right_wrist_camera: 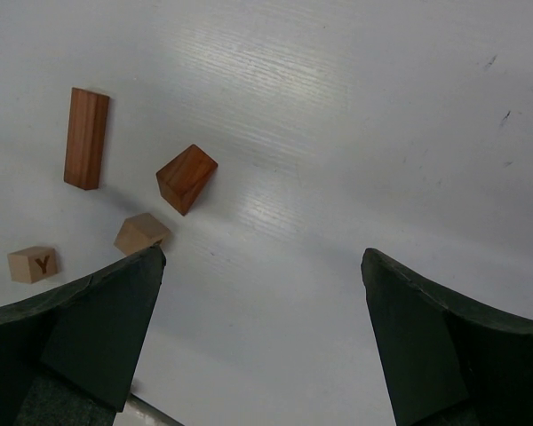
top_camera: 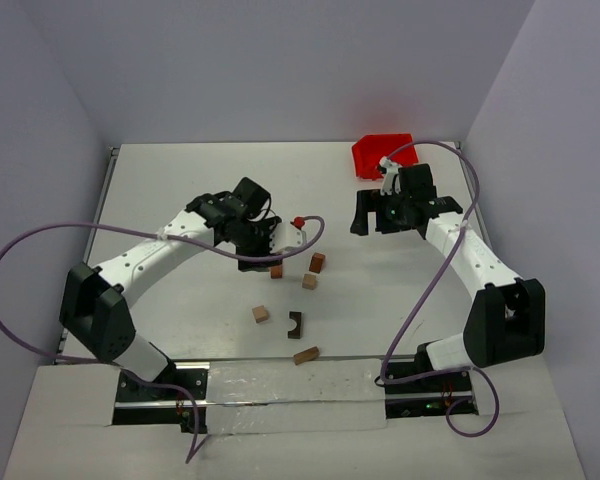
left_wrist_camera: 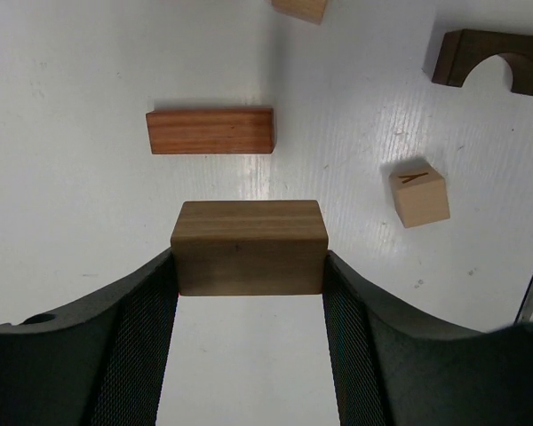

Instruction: Build the wood block tower

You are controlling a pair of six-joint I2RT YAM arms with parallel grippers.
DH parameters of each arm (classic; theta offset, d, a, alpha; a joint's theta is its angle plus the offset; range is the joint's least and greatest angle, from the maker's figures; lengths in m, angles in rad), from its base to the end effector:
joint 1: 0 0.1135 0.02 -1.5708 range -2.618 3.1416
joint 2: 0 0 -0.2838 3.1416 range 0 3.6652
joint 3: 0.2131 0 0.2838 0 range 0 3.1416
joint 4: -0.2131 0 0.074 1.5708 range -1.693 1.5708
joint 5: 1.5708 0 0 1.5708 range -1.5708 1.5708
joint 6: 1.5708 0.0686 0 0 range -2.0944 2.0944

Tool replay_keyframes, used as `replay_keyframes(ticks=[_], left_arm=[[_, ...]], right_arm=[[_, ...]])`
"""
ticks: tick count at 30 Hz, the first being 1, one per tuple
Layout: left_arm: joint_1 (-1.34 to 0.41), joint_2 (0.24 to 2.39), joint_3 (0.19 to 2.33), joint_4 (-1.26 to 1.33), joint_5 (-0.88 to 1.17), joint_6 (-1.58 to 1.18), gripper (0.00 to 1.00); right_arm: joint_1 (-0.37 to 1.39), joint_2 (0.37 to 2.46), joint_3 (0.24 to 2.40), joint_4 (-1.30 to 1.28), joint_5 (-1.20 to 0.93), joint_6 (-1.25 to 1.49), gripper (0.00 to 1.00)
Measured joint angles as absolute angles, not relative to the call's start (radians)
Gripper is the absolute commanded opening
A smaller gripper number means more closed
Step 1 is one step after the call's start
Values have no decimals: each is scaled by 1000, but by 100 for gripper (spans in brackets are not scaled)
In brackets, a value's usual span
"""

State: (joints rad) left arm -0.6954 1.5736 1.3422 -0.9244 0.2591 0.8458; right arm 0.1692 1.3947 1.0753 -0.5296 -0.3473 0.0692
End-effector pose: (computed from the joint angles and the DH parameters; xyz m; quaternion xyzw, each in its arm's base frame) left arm 0.2660 -0.2449 0.2637 0.6950 0.6777 -0.1107 0.2132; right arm 0.3352 0.0809 0.2588 -0.1070 0.9173 0.2019 0.3261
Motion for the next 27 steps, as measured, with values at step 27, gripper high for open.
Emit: replay_keyframes(ticks=[27], left_arm=[[-636, 1943, 1577, -924, 319, 859, 0]], right_arm=[[163, 1444, 1131, -579, -334, 66, 100]])
